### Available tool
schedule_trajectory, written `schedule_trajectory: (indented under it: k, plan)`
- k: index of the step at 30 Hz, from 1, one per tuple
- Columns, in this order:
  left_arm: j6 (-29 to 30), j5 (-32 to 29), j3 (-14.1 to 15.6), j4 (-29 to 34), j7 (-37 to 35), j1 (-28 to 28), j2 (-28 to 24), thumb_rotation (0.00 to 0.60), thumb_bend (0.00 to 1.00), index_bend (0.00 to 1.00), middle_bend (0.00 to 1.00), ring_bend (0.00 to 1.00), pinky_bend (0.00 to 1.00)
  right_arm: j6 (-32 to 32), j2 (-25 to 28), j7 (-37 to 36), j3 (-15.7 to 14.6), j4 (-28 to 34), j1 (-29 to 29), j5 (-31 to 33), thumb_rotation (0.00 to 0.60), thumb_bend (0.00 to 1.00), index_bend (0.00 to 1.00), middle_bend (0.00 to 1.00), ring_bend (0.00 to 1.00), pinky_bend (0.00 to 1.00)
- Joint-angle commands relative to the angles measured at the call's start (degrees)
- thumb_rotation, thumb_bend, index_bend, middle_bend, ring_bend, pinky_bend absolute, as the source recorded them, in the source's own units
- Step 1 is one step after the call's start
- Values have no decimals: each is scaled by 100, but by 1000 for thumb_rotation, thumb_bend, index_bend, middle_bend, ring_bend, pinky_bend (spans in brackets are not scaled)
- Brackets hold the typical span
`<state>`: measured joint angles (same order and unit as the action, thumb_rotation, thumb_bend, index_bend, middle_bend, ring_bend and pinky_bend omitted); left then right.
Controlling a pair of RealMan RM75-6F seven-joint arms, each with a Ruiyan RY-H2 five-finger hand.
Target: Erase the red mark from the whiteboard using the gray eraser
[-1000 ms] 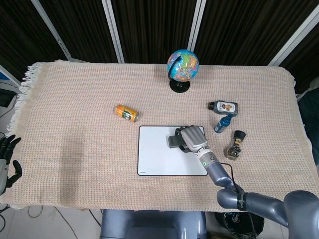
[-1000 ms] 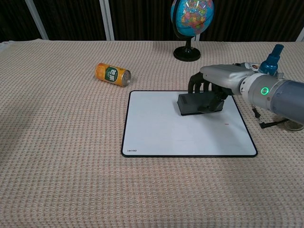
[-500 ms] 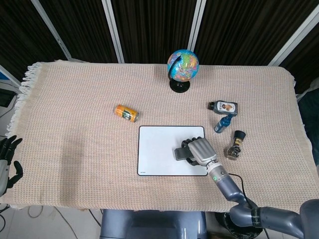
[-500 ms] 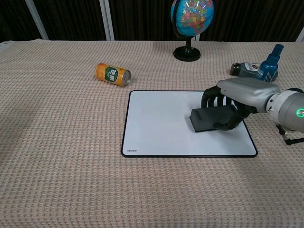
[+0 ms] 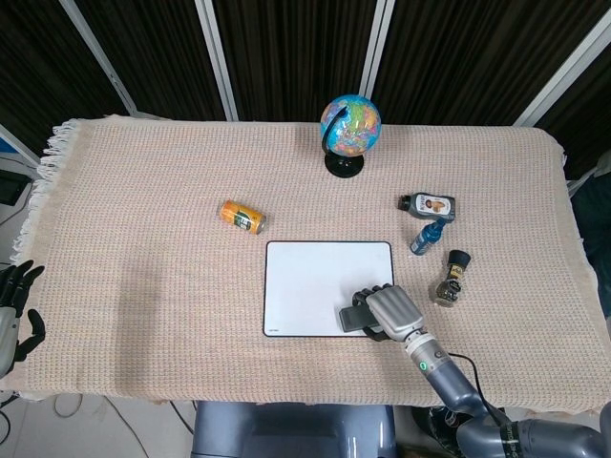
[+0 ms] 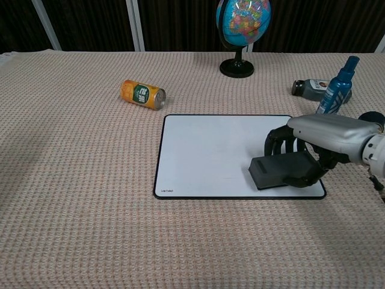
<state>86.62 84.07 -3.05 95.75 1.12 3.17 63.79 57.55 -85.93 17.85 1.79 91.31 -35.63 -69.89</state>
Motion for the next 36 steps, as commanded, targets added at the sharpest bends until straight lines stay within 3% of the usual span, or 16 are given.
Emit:
schedule_trajectory:
  k: [1, 8, 16, 24, 36]
  plan:
    - [-3, -3, -1, -2, 2, 1, 1, 600, 735, 111, 46, 0, 0, -79, -27, 5, 68, -72, -45, 70, 600, 477, 677, 592, 543, 416]
    - [-4, -26, -17, -6, -11, 3, -8, 600, 735, 111, 46, 0, 0, -46, 100, 46, 322, -155, -108, 207, 600, 478, 677, 592, 543, 417]
    - [0, -6, -10, -2, -7, 4, -4, 600, 735, 111, 45, 0, 0, 283, 838, -147, 476, 254, 114, 207, 600, 478, 676, 588, 543, 417]
    - [16, 5, -9, 6, 40, 3, 17, 600, 735, 111, 45, 0, 0, 479, 1546, -423, 177, 533, 536, 7, 600, 470, 676, 578, 537, 417]
    - [26, 14, -7, 10, 52, -1, 24, 600, 735, 111, 45, 0, 0, 996, 1639, -789, -328, 320, 1237, -408, 600, 468, 676, 577, 535, 416]
